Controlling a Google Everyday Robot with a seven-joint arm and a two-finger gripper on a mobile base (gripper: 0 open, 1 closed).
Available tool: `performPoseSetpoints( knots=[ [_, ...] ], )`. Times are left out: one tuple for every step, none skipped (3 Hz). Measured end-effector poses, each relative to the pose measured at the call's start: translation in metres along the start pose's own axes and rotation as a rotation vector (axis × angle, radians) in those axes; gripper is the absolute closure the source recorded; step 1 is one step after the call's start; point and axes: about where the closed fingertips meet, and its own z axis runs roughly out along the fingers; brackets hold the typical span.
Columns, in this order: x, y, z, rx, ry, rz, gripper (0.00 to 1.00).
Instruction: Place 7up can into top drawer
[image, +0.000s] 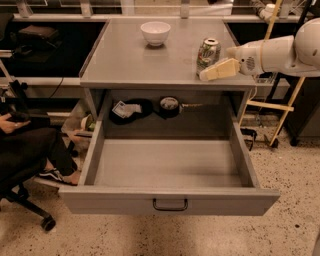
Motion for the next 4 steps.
performPoseSetpoints(
  knots=[
    [0.003,-0.005,0.007,0.006,-0.01,0.017,0.0],
    [0.006,-0.029,0.028,0.03,-0.063,0.079,0.0],
    [0.006,-0.058,0.043,0.067,-0.173,0.164,0.0],
    [0.006,-0.059,0.047,0.068,-0.178,0.168,0.0]
  ],
)
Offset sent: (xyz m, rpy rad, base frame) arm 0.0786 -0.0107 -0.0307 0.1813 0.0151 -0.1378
